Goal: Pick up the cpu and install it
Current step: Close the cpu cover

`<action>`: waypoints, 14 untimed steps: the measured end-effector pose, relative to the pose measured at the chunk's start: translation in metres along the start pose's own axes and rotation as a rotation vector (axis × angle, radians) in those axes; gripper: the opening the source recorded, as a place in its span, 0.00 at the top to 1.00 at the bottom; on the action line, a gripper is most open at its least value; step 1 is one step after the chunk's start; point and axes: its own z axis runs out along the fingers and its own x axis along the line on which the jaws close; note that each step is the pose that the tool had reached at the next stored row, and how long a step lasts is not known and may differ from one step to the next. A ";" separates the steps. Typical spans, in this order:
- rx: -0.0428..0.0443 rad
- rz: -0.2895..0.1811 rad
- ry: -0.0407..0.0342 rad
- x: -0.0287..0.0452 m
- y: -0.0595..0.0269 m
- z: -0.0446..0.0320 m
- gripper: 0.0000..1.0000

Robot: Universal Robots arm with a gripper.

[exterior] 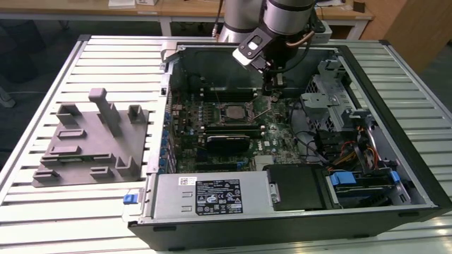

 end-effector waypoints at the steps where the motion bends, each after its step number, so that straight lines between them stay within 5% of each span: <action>1: 0.0000 0.000 0.0001 0.0000 0.0010 0.0001 0.89; 14: -0.0001 0.000 0.0001 -0.0001 0.0108 0.0031 0.89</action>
